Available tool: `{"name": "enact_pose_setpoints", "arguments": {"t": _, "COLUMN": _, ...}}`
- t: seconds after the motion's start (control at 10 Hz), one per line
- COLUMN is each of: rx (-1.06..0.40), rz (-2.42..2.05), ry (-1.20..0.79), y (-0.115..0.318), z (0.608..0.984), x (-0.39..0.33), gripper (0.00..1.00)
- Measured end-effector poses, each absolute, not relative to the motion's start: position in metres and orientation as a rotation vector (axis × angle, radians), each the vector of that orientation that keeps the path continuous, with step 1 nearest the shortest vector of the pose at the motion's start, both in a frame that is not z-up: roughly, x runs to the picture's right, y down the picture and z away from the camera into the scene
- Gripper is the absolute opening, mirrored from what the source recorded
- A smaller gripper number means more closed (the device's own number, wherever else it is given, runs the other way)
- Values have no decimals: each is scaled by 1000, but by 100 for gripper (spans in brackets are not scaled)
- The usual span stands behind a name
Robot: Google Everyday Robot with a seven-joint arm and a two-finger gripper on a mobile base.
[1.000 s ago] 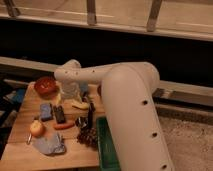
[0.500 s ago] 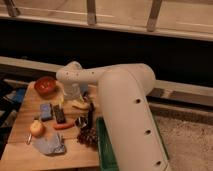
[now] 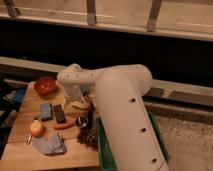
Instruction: Place banana in tray
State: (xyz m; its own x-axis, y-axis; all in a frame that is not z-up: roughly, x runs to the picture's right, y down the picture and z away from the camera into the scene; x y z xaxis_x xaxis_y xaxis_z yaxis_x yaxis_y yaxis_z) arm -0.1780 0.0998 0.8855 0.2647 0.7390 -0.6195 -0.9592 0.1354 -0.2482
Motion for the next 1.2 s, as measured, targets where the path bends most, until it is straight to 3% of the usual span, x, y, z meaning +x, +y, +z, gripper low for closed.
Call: {"name": "enact_pose_setpoints", "arguments": {"t": 1.2, "rx": -594, "rz": 1285, "ry": 463, "y": 96, "z": 918, "x": -140, "gripper": 80}}
